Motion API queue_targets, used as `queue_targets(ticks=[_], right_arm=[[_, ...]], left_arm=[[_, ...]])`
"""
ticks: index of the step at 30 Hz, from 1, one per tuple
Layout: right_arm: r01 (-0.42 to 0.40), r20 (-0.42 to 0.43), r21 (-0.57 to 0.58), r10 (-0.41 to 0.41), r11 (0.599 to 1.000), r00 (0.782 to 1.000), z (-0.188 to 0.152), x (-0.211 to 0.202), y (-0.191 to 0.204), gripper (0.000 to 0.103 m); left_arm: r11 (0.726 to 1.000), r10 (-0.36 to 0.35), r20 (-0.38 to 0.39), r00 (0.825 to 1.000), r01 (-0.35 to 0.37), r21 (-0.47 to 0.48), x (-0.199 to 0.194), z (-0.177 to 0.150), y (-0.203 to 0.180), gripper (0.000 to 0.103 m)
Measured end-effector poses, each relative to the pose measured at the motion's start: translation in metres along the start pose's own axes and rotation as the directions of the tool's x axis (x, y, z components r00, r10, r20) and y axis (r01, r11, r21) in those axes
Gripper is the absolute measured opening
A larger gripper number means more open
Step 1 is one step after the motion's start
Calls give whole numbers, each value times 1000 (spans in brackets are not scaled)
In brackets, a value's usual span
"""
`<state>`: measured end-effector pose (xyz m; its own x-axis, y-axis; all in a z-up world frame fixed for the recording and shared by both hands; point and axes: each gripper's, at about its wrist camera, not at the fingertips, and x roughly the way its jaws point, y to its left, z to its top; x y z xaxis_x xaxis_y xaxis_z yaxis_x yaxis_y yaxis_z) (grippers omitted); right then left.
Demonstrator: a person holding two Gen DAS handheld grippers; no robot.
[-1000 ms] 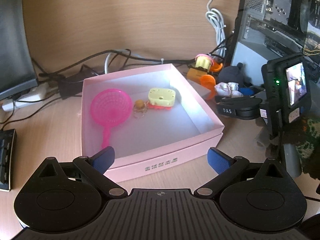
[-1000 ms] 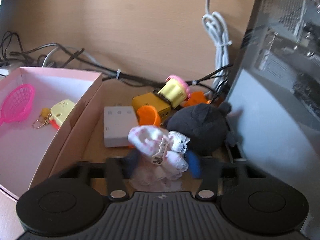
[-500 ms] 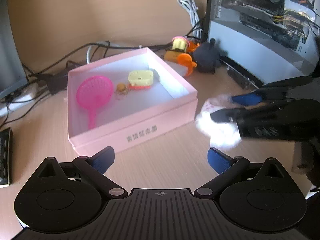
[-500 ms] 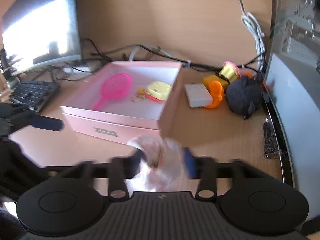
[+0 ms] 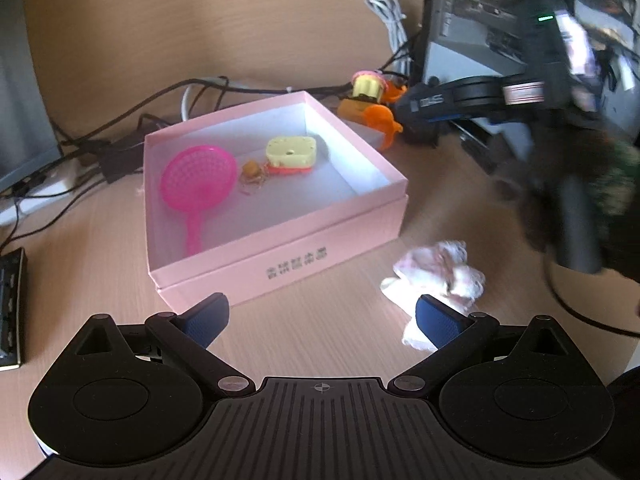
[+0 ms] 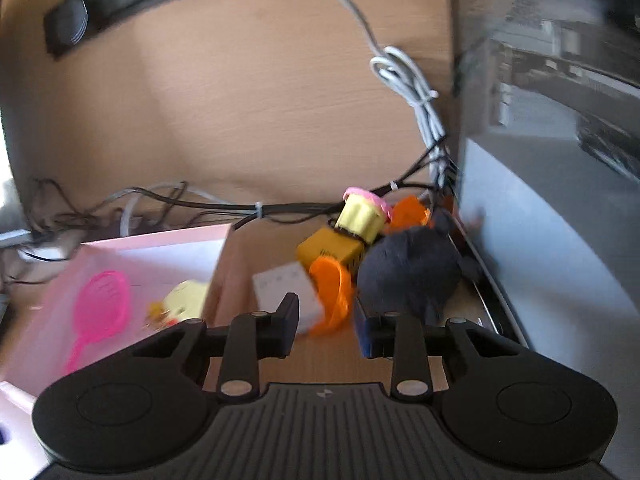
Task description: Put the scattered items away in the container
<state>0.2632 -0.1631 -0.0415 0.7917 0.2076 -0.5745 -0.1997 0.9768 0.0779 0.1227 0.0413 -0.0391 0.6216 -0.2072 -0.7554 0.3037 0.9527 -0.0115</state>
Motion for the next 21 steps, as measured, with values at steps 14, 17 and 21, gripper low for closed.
queue_targets(ticks=[14, 17, 21], right_arm=[[65, -52, -169, -75, 983, 996, 5, 60, 18, 10], [60, -41, -149, -66, 987, 997, -3, 32, 11, 10], [42, -46, -117, -48, 992, 998, -23, -14, -2, 10]], left_arm=[[998, -29, -16, 999, 28, -53, 13, 2, 12, 102], [999, -37, -18, 999, 36, -25, 11, 0, 7, 102], [999, -46, -25, 999, 46, 23, 7, -3, -5, 102]])
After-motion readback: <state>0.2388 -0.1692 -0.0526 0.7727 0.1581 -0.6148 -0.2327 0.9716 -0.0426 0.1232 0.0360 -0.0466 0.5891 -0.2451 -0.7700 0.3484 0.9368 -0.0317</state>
